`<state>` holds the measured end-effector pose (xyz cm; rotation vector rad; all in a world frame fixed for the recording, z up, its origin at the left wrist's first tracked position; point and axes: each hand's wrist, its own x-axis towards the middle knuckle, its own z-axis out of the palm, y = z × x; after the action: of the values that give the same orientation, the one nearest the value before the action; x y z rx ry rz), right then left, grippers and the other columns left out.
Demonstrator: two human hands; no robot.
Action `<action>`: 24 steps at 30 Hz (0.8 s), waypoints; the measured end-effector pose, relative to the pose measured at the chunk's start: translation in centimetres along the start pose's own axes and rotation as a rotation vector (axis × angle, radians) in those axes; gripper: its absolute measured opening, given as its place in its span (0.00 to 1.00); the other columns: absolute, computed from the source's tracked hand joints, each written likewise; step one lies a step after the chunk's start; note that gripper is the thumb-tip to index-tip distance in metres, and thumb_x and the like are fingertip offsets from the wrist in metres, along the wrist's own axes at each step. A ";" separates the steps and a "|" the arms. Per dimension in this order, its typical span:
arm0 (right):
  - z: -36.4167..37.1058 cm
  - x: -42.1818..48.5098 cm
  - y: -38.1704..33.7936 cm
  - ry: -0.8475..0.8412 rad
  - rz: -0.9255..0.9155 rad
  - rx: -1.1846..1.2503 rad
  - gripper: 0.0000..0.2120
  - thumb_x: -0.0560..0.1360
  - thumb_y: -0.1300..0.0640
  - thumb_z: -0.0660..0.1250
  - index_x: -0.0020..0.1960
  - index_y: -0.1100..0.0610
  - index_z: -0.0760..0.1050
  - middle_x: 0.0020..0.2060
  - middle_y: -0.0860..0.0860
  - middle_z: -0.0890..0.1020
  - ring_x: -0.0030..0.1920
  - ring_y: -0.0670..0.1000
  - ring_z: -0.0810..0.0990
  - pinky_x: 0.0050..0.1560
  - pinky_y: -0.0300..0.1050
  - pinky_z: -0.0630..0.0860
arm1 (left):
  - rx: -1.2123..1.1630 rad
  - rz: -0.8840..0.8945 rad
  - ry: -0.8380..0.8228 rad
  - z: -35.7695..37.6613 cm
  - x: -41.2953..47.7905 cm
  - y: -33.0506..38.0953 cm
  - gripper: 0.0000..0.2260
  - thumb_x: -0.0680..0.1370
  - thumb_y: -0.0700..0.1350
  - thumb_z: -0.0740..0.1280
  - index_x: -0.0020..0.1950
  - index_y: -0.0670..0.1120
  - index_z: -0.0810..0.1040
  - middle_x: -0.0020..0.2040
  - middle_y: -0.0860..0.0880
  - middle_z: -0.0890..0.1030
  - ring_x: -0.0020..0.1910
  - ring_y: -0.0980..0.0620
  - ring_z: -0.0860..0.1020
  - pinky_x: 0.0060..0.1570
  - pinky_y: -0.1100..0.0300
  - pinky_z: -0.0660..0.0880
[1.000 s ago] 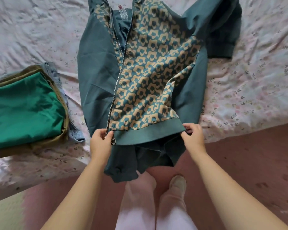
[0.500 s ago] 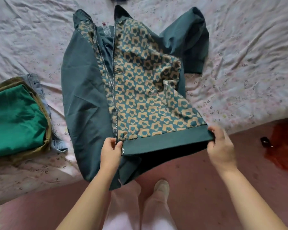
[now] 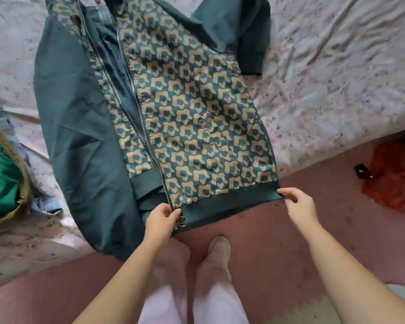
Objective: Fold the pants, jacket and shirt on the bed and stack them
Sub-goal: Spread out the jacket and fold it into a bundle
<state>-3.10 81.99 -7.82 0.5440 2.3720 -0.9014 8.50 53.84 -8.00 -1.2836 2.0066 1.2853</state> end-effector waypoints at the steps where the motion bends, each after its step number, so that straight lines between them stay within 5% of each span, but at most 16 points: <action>1: -0.2 0.1 0.0 -0.001 0.015 -0.008 0.18 0.74 0.72 0.56 0.53 0.57 0.78 0.52 0.56 0.80 0.41 0.57 0.77 0.36 0.37 0.72 | -0.003 0.006 -0.019 0.1 -0.1 0.0 0.09 0.75 0.43 0.68 0.40 0.38 0.75 0.35 0.46 0.78 0.33 0.51 0.74 0.36 0.57 0.69; 6: 0.6 -1.7 -3.1 0.041 -0.140 -0.057 0.15 0.72 0.71 0.59 0.53 0.60 0.77 0.52 0.57 0.75 0.47 0.52 0.75 0.47 0.37 0.65 | 0.018 -0.010 -0.033 0.3 -0.5 0.2 0.13 0.76 0.47 0.66 0.35 0.42 0.72 0.32 0.47 0.78 0.36 0.45 0.78 0.38 0.57 0.68; 13: 8.4 -6.7 -11.0 -0.436 -0.325 0.052 0.09 0.76 0.64 0.61 0.52 0.53 0.76 0.47 0.49 0.80 0.44 0.41 0.75 0.43 0.28 0.70 | 0.014 0.035 0.337 -3.6 -1.2 -1.0 0.05 0.76 0.47 0.67 0.47 0.46 0.75 0.46 0.48 0.78 0.47 0.48 0.77 0.46 0.56 0.70; 21: 17.0 -8.8 -15.8 -0.763 -0.398 -0.046 0.15 0.77 0.63 0.61 0.63 0.58 0.73 0.59 0.52 0.78 0.58 0.47 0.76 0.59 0.35 0.69 | 0.181 -0.102 0.486 -8.2 0.2 -4.9 0.39 0.68 0.52 0.74 0.72 0.42 0.59 0.70 0.41 0.63 0.69 0.42 0.60 0.65 0.46 0.62; 24: 17.9 -8.5 -15.4 -0.694 -0.448 -0.175 0.18 0.77 0.62 0.60 0.67 0.56 0.69 0.62 0.49 0.75 0.60 0.47 0.74 0.61 0.37 0.68 | 0.151 -0.204 0.442 -8.5 1.2 -5.9 0.48 0.66 0.56 0.75 0.75 0.43 0.49 0.74 0.41 0.55 0.73 0.42 0.54 0.67 0.43 0.59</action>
<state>1.28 57.33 -6.53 -0.3472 1.9078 -0.8684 14.08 45.09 -7.62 -1.7604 2.1349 0.7873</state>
